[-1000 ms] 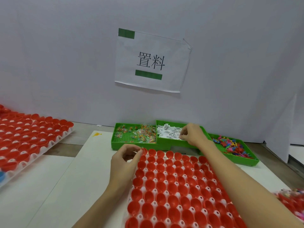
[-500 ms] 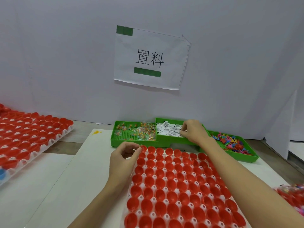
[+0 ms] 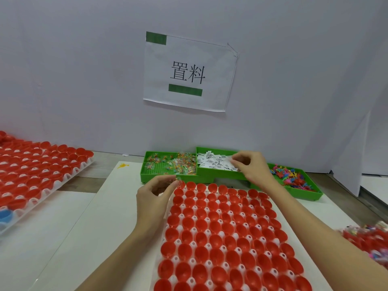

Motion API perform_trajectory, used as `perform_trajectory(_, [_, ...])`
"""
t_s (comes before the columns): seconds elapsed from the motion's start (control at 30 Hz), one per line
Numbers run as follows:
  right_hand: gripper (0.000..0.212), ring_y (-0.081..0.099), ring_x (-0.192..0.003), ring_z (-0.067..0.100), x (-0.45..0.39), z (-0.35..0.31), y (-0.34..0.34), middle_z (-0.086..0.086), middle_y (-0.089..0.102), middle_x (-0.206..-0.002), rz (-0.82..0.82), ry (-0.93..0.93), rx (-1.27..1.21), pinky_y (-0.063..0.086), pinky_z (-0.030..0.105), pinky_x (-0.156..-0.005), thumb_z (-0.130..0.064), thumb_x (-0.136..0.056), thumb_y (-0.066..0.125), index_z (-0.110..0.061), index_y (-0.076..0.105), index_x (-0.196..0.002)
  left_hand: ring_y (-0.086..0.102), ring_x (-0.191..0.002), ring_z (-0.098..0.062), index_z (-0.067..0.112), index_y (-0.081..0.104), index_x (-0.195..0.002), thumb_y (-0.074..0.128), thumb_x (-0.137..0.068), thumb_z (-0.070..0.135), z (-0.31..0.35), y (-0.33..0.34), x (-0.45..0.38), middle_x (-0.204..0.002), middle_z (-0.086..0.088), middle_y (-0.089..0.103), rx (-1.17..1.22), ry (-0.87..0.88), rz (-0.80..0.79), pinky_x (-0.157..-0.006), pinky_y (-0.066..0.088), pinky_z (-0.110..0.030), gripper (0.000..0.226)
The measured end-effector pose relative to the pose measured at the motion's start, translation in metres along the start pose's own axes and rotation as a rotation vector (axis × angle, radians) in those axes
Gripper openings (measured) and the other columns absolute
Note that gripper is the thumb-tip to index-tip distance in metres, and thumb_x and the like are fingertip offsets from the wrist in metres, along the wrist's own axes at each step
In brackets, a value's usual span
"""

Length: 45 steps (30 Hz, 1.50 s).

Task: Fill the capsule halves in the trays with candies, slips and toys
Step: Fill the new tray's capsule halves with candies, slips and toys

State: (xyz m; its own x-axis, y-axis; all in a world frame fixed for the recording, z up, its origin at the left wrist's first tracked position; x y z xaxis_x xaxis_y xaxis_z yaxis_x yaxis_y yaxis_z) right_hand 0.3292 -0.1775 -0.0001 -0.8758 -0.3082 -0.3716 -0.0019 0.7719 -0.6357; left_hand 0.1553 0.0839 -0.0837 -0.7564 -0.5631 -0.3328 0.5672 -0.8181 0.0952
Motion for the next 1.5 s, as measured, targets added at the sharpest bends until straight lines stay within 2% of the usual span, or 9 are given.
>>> perform_trajectory(0.1, [0.007, 0.071, -0.074, 0.007, 0.038, -0.01, -0.01, -0.008, 0.077, -0.084, 0.023, 0.015, -0.202, 0.055, 0.016, -0.069, -0.022, -0.091, 0.076, -0.024, 0.078, -0.097, 0.074, -0.091, -0.004, 0.033, 0.081, -0.098, 0.084, -0.082, 0.022, 0.01, 0.005, 0.0, -0.095, 0.01, 0.079, 0.074, -0.014, -0.034, -0.076, 0.055, -0.01, 0.019])
perform_trajectory(0.23, [0.014, 0.075, -0.079, 0.007, 0.088, -0.015, -0.016, -0.01, 0.079, -0.089, 0.042, 0.044, -0.385, 0.055, 0.013, -0.072, -0.016, -0.088, 0.078, -0.027, 0.079, -0.096, 0.076, -0.09, -0.011, 0.033, 0.082, -0.097, 0.085, -0.079, 0.025, 0.035, 0.025, 0.006, -0.095, 0.005, 0.08, 0.081, 0.028, -0.171, -0.078, 0.058, -0.015, 0.02])
perform_trajectory(0.37, [0.015, 0.076, -0.083, 0.012, 0.114, -0.022, -0.014, -0.005, 0.079, -0.09, 0.012, 0.049, -0.448, 0.059, 0.02, -0.079, -0.016, -0.088, 0.079, -0.025, 0.08, -0.1, 0.077, -0.085, -0.016, 0.028, 0.081, -0.091, 0.088, -0.076, 0.028, 0.059, 0.052, 0.026, -0.089, 0.0, 0.08, 0.045, 0.084, -0.318, -0.078, 0.059, -0.019, 0.016])
perform_trajectory(0.53, [0.013, 0.075, -0.084, 0.009, 0.129, -0.051, -0.016, -0.006, 0.079, -0.088, -0.047, -0.047, -0.459, 0.056, 0.016, -0.075, -0.017, -0.086, 0.082, -0.027, 0.081, -0.092, 0.076, -0.088, -0.019, 0.023, 0.081, -0.093, 0.088, -0.079, 0.024, 0.077, 0.078, 0.049, -0.096, -0.003, 0.079, 0.02, 0.11, -0.507, -0.08, 0.06, -0.023, 0.015])
perform_trajectory(0.67, [0.01, 0.076, -0.087, 0.012, 0.14, -0.07, -0.007, -0.004, 0.079, -0.091, -0.146, -0.13, -0.46, 0.059, 0.02, -0.08, -0.017, -0.088, 0.08, -0.025, 0.081, -0.096, 0.076, -0.088, -0.021, 0.018, 0.081, -0.092, 0.086, -0.08, 0.015, 0.087, 0.086, 0.058, -0.106, -0.003, 0.076, -0.018, 0.203, -0.522, -0.082, 0.061, -0.027, 0.013])
perform_trajectory(0.87, [0.011, 0.075, -0.084, 0.01, 0.142, -0.069, -0.005, -0.005, 0.079, -0.091, -0.179, -0.137, -0.45, 0.056, 0.018, -0.077, -0.013, -0.092, 0.075, -0.018, 0.08, -0.1, 0.076, -0.087, -0.021, 0.026, 0.073, -0.111, 0.087, -0.078, 0.02, 0.086, 0.084, 0.059, -0.093, -0.004, 0.077, -0.043, 0.184, -0.503, -0.08, 0.061, -0.026, 0.036])
perform_trajectory(1.03, [0.015, 0.075, -0.085, 0.011, 0.142, -0.067, -0.005, -0.003, 0.078, -0.089, -0.225, -0.135, -0.428, 0.057, 0.02, -0.078, -0.009, -0.095, 0.069, -0.019, 0.08, -0.1, 0.076, -0.08, -0.015, 0.032, 0.08, -0.091, 0.085, -0.078, 0.028, 0.093, 0.087, 0.059, -0.086, 0.004, 0.079, -0.165, 0.251, -0.544, -0.074, 0.061, -0.024, 0.015])
perform_trajectory(1.3, [0.016, 0.076, -0.086, 0.023, 0.127, -0.03, -0.025, 0.007, 0.079, -0.09, -0.111, -0.003, -0.55, 0.06, 0.025, -0.077, -0.004, -0.098, 0.064, -0.011, 0.077, -0.103, 0.077, -0.075, -0.012, 0.034, 0.08, -0.091, 0.086, -0.069, 0.023, 0.09, 0.051, 0.059, -0.083, 0.009, 0.079, -0.261, 0.371, -0.406, -0.074, 0.061, -0.023, 0.024])
perform_trajectory(1.5, [0.019, 0.074, -0.08, 0.021, 0.095, 0.046, -0.068, 0.005, 0.077, -0.086, 0.252, 0.179, -0.375, 0.062, 0.034, -0.076, 0.0, -0.098, 0.06, -0.013, 0.073, -0.102, 0.077, -0.076, -0.01, 0.027, 0.083, -0.088, 0.085, -0.073, 0.012, 0.092, 0.034, 0.055, -0.085, 0.012, 0.079, -0.248, 0.416, -0.348, -0.076, 0.06, -0.021, 0.022])
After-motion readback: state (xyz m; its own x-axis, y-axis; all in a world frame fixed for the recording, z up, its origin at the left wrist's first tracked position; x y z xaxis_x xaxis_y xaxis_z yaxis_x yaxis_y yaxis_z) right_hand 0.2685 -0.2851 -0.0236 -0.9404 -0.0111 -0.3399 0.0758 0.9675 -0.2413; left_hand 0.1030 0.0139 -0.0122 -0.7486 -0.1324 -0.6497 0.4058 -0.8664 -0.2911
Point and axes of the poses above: each hand's wrist, its own x-axis away from the middle knuckle, its own y-axis out of the palm, z = x × y, the point moved 10 cm from there along -x, towards the middle knuckle
